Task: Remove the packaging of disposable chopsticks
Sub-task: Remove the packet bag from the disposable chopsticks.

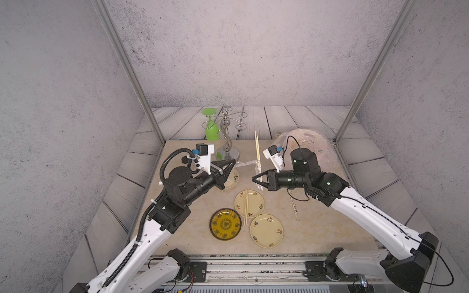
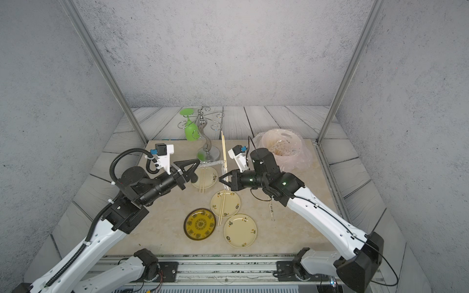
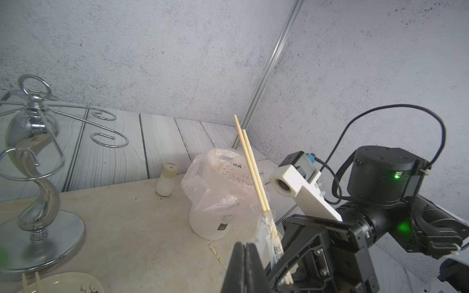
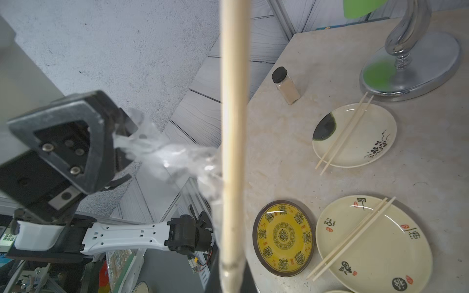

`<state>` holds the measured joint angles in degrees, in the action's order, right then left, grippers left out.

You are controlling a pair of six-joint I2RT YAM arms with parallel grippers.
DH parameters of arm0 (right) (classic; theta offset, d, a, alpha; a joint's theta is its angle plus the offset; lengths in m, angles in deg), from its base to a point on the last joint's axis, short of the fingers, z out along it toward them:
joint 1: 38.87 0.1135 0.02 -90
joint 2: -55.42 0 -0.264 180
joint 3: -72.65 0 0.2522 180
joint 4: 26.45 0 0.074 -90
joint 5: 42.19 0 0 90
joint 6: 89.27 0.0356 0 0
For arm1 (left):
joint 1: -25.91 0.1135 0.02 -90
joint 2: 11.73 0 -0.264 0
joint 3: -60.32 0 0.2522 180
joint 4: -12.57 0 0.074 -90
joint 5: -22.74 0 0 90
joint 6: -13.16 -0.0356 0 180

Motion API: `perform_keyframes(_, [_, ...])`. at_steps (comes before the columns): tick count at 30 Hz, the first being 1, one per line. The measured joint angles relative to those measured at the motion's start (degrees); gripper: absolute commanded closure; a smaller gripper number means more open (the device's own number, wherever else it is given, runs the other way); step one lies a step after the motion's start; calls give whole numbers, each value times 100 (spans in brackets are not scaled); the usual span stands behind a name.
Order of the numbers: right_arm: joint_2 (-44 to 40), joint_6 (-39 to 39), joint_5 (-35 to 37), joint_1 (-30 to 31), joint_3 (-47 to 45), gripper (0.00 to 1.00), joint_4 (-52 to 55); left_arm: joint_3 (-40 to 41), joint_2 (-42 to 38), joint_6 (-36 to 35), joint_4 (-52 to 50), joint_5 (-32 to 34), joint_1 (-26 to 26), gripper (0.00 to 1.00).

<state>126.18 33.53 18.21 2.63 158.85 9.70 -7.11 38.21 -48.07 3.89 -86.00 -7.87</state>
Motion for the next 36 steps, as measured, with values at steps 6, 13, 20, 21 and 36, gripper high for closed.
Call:
perform_keyframes(6, [-177,-337,212,-2,22,100,122,256,-155,-37,319,-258,9,77])
perform_keyframes(13, [-299,-1099,389,-39,48,100,538,-2,-509,-271,212,-208,31,37])
perform_keyframes(20, [-944,-2214,-42,-48,-2,100,916,-1095,-70,-223,133,-643,153,37])
perform_keyframes(21, [-1014,-2302,-190,-48,-26,100,914,-1198,107,-129,232,-868,164,37])
perform_keyframes(36, [-1019,-2583,-1816,-42,-247,100,863,-1058,1519,1510,1611,-3318,184,40])
